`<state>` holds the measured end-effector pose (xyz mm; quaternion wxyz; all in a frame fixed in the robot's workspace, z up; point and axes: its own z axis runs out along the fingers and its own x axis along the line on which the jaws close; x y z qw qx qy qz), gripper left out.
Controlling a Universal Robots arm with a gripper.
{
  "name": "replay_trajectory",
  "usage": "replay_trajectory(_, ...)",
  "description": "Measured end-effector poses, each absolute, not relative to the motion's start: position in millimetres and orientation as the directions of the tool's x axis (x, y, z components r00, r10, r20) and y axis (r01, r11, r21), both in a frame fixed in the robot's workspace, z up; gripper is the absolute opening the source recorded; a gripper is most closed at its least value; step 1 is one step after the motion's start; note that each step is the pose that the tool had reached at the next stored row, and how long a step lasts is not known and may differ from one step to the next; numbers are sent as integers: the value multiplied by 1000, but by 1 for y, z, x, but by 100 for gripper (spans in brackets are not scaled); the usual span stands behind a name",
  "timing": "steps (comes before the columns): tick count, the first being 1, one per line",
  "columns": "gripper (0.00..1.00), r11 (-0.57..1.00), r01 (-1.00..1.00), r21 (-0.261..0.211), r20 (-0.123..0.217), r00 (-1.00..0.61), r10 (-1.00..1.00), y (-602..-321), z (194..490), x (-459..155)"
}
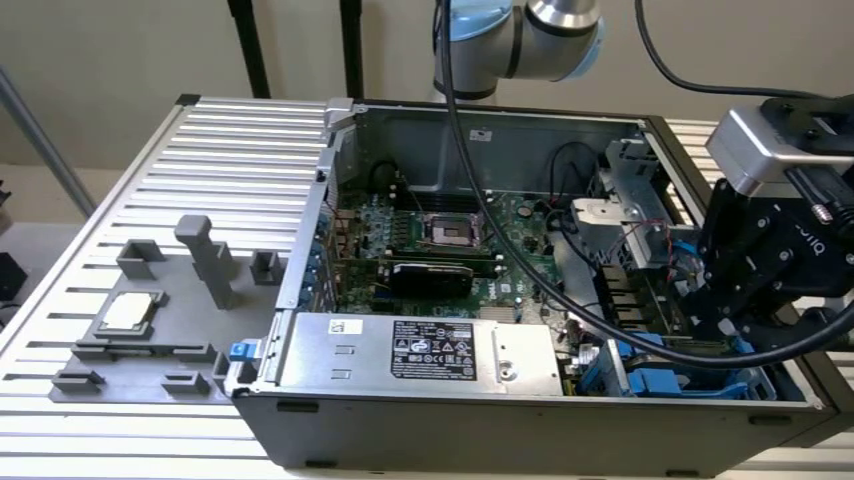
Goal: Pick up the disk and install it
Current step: 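Insert the disk into the insertion slot, then insert the first disk wire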
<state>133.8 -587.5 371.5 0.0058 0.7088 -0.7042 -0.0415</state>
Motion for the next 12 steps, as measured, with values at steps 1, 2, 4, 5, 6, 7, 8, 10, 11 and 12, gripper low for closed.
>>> replay_trajectory(1,26,-8,-998,67,-51,5,-999,-588,372,134)
replay_trajectory(2,20,-8,-998,67,-51,5,-999,-588,371,134)
replay_trajectory(4,20,-8,-998,67,-51,5,-999,-588,371,134)
replay_trajectory(5,13,-8,-998,67,-51,5,-999,-588,371,134)
replay_trajectory(6,13,-8,-998,67,-51,5,-999,-588,371,134)
replay_trajectory(7,13,-8,-998,67,-51,5,-999,-588,371,134)
replay_trajectory(8,13,-8,-998,67,-51,5,-999,-588,372,134)
replay_trajectory(10,13,-8,-998,67,-51,5,-999,-588,371,134)
replay_trajectory(11,13,-8,-998,67,-51,5,-999,-588,372,134)
replay_trajectory(12,13,-8,-998,67,-51,5,-999,-588,372,134)
